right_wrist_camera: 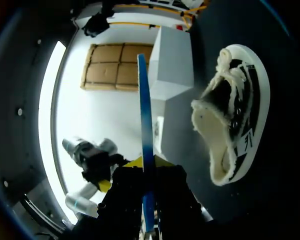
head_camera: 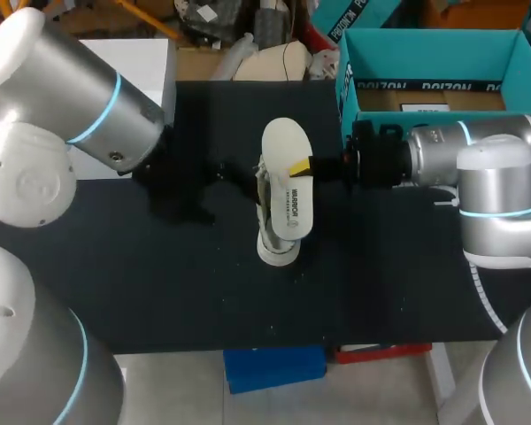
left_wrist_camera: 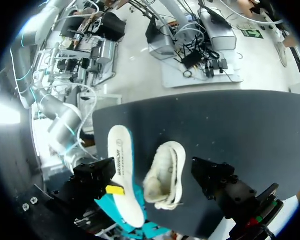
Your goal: Take the shoe out of the shoebox, open the shoe tongue, remove and reinsert the insole, then place the shoe into the shoebox
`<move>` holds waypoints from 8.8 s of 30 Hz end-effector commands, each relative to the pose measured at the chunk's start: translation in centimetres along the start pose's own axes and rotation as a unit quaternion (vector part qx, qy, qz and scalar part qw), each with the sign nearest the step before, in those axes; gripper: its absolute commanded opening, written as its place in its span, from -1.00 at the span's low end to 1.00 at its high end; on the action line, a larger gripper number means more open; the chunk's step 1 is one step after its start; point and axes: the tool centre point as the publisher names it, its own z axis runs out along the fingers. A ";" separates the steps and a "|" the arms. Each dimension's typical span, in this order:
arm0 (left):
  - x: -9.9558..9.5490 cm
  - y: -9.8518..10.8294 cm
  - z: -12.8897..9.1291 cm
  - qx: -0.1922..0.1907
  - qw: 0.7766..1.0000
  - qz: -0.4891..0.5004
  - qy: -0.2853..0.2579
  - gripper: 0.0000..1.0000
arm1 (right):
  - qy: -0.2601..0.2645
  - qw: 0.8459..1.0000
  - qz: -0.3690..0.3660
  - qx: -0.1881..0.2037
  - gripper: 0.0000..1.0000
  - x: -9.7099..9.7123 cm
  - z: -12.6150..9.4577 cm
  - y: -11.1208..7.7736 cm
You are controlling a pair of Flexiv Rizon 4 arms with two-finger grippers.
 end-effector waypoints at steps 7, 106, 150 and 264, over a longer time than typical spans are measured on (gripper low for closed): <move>1.1 -0.4 0.9 0.012 0.971 -0.047 -0.235 1.00 | -0.001 1.000 0.000 -0.001 -1.00 0.0 0.1 0.0; -1.6 0.4 6.3 0.081 0.943 0.039 -0.321 -1.00 | -0.124 0.983 -0.080 -0.109 1.00 2.4 -5.1 -1.6; 1.1 -4.5 7.2 0.320 0.916 -0.034 -0.240 -1.00 | -0.318 0.929 -0.183 -0.049 1.00 2.9 -8.2 -6.1; 3.0 6.0 14.7 0.182 0.976 -0.110 -0.044 0.42 | -0.333 0.926 -0.140 -0.108 1.00 2.1 -11.8 -13.3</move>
